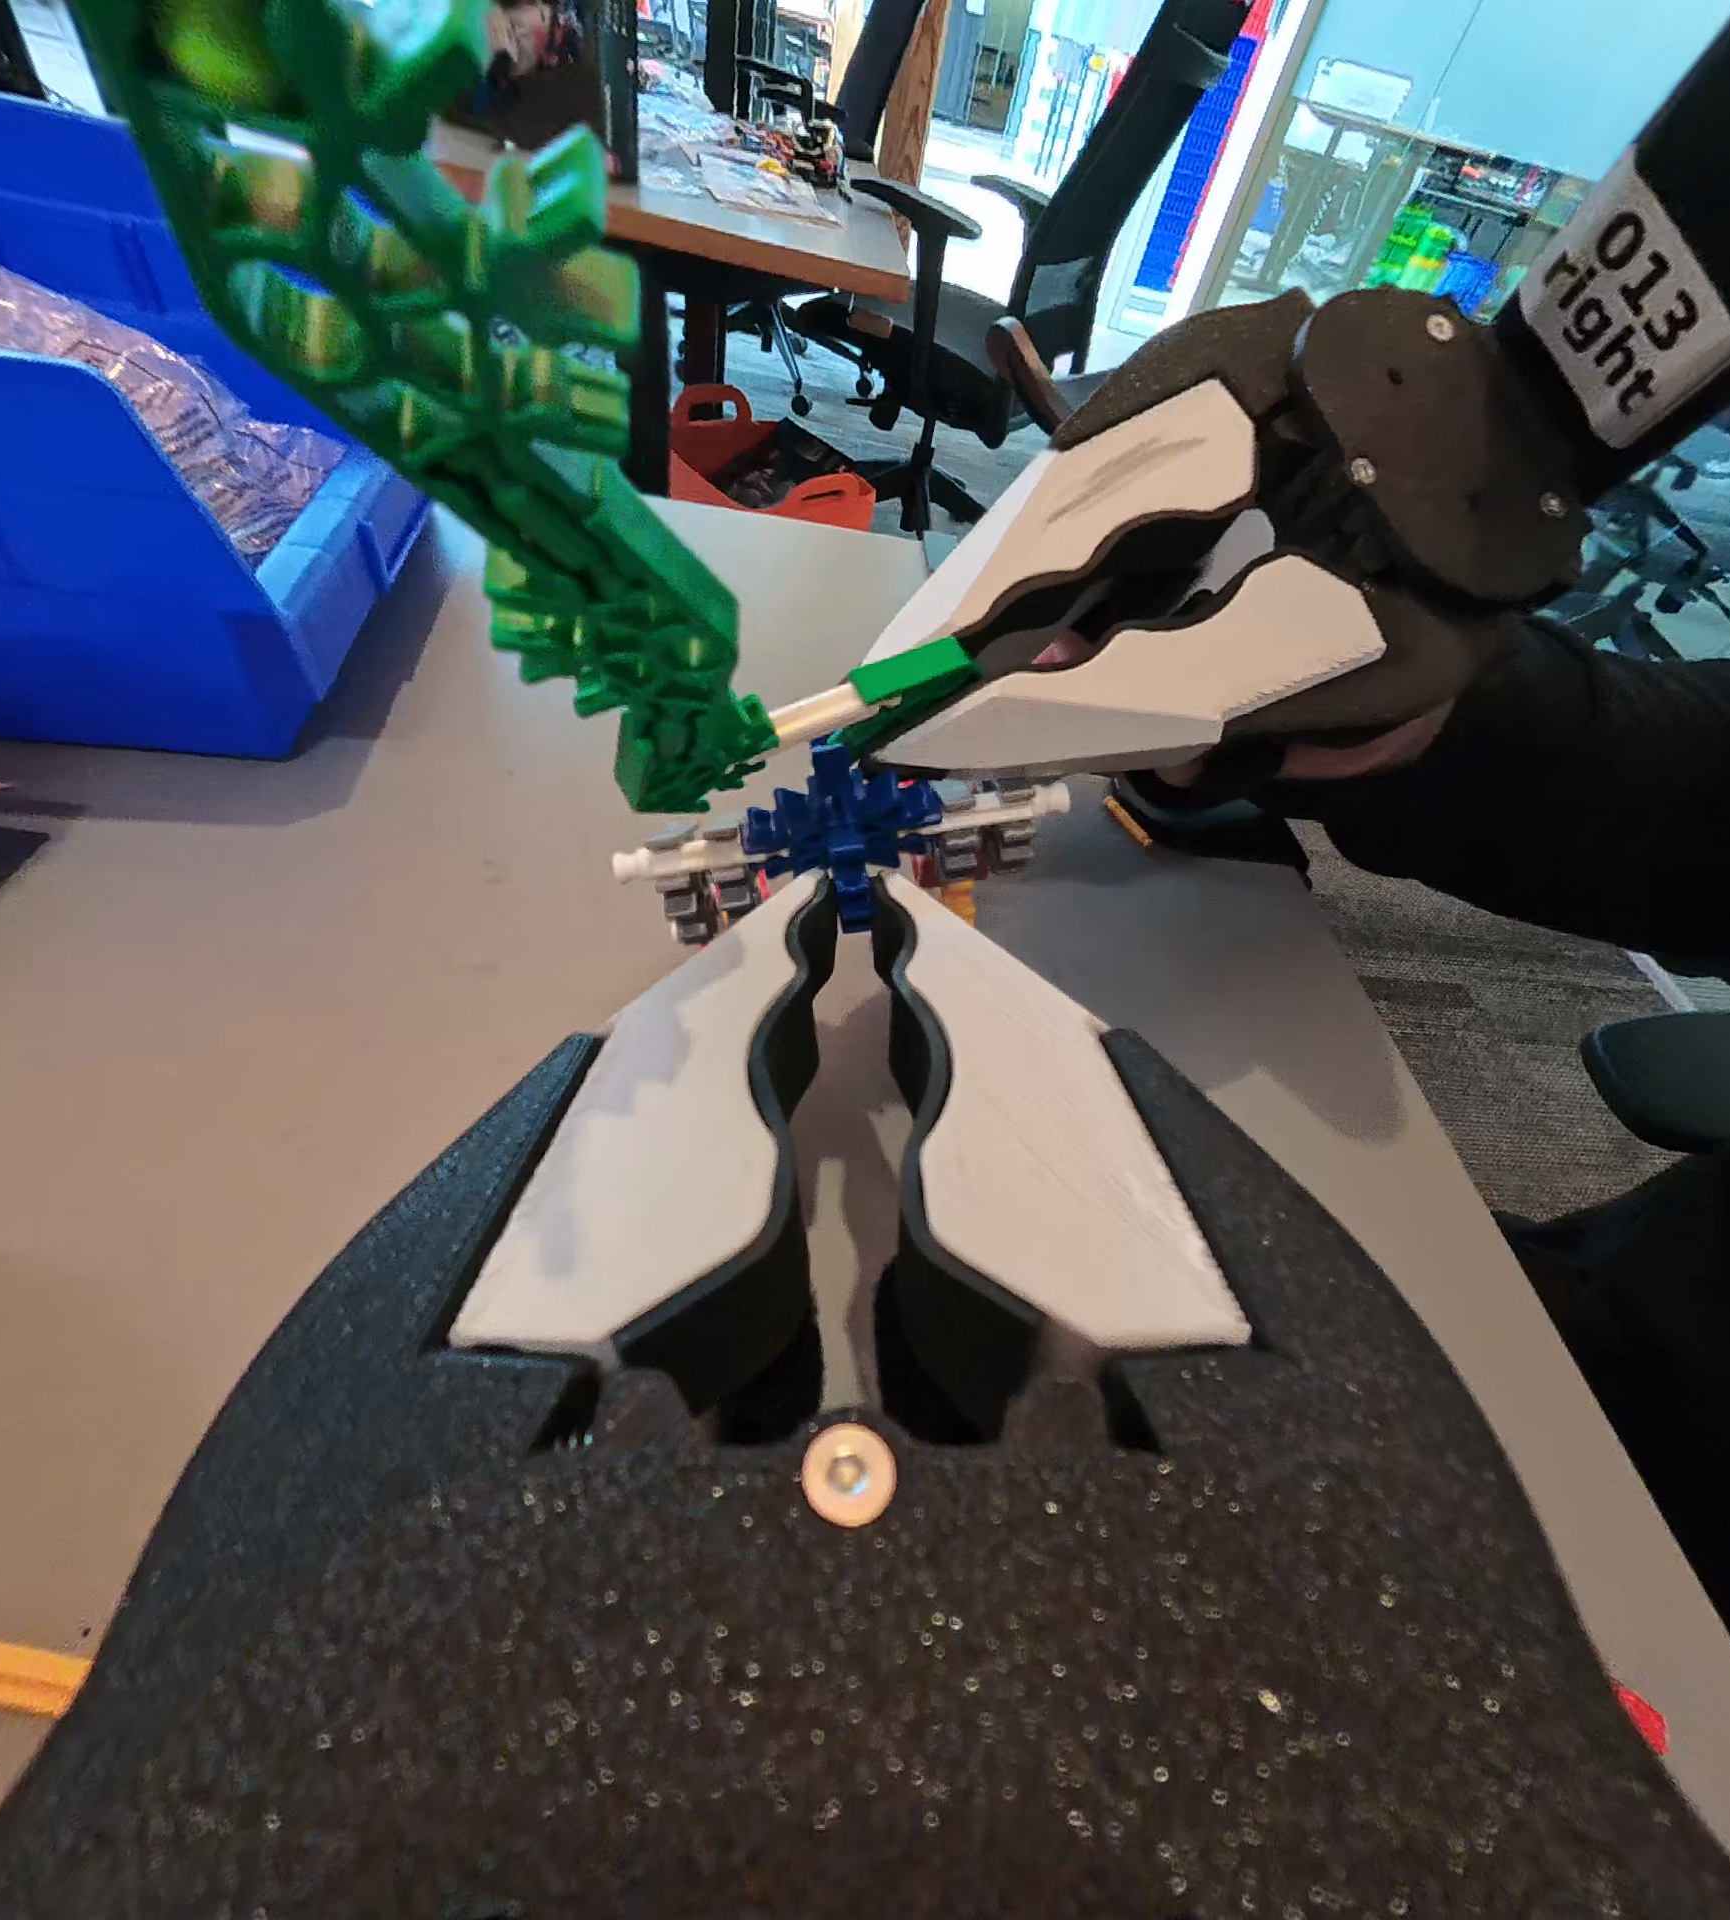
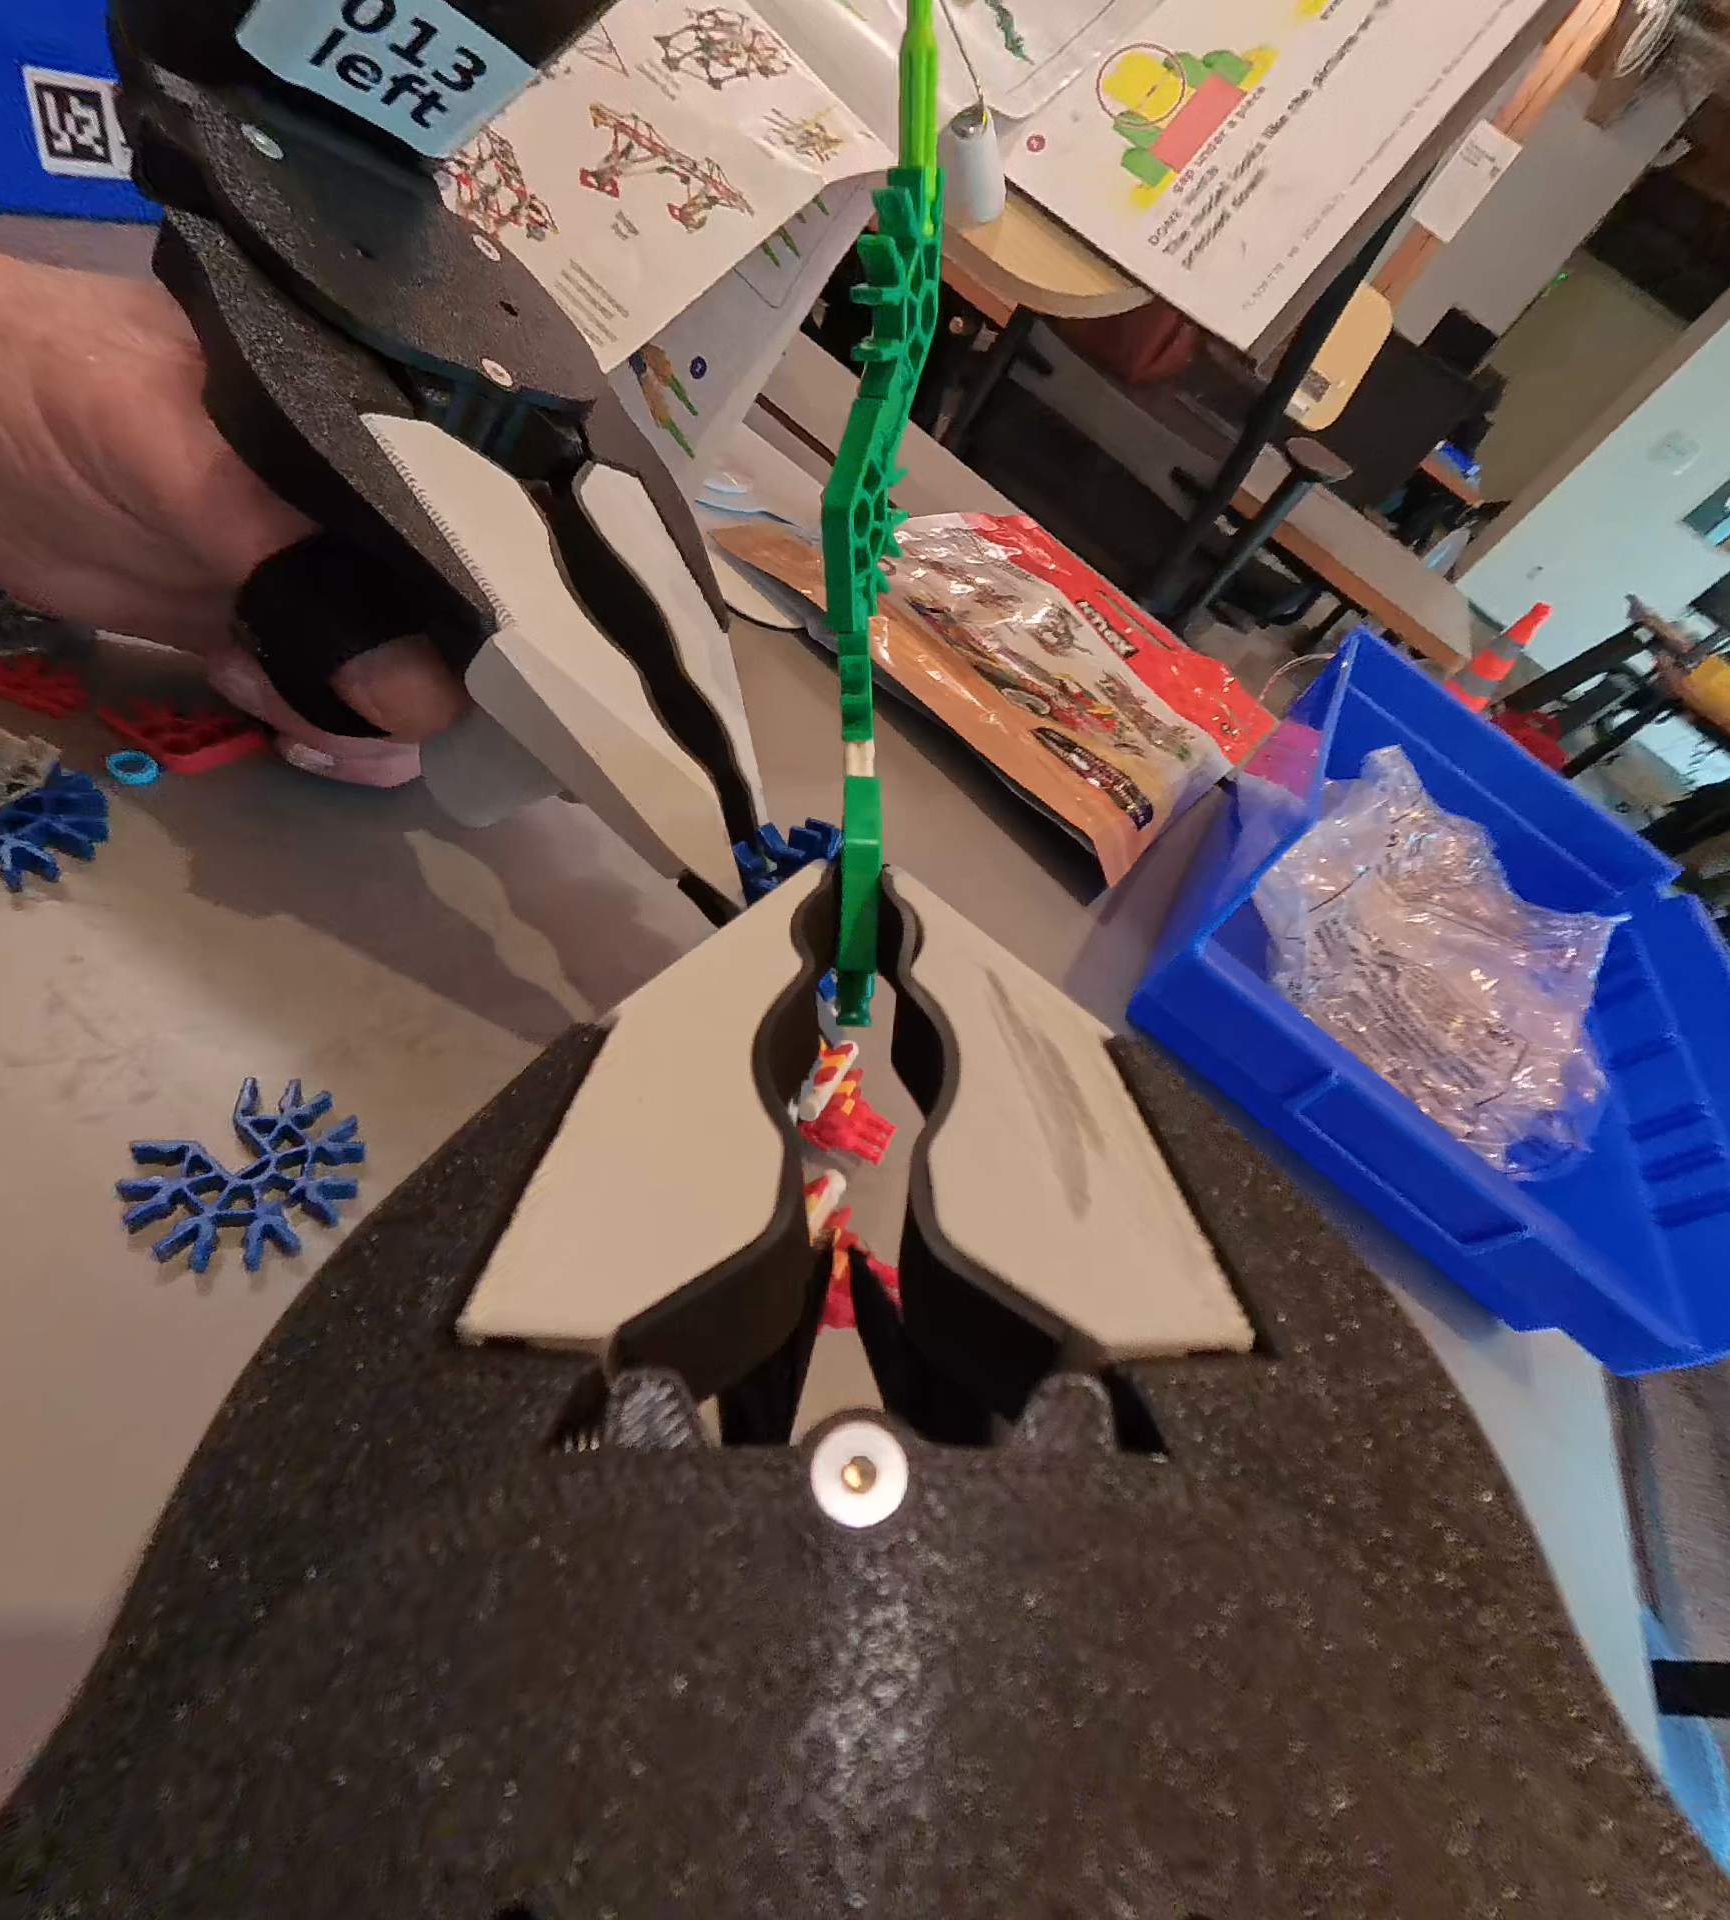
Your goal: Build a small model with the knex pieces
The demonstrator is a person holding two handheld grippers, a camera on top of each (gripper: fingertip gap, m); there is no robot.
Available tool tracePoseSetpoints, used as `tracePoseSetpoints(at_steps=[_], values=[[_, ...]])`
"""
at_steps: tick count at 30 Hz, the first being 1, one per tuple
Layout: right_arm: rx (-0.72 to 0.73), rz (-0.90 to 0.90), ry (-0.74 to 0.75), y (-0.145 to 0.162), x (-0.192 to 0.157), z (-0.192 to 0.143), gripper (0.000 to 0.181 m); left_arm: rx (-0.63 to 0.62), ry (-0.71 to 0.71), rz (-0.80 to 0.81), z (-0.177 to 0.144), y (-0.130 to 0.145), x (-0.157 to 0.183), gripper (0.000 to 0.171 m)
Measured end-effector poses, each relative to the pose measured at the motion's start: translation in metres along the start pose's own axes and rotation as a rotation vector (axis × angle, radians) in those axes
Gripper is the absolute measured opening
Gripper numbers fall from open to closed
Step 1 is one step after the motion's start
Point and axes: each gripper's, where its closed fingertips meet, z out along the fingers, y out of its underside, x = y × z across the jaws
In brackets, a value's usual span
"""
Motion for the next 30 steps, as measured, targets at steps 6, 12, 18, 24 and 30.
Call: tracePoseSetpoints(at_steps=[6, 12, 18, 24, 30], values=[[0.005, -0.118, 0.09, 0.001, -0.001, -0.001, 0.005, -0.009, -0.014, -0.011, 0.001, 0.001, -0.002, 0.004], [0.011, -0.267, 0.219, -0.002, 0.005, -0.002, 0.005, 0.015, -0.001, -0.021, -0.002, -0.003, -0.002, 0.004], [0.066, 0.054, 0.049, -0.005, 0.006, 0.001, 0.005, 0.012, -0.036, 0.026, -0.008, -0.007, -0.006, 0.004], [0.124, 0.344, -0.086, -0.005, 0.017, -0.005, 0.005, -0.029, -0.105, 0.085, -0.02, -0.004, -0.017, 0.005], [0.098, 0.426, -0.151, 0.003, 0.015, -0.006, 0.005, -0.051, -0.117, 0.068, -0.023, 0.002, -0.023, 0.006]])
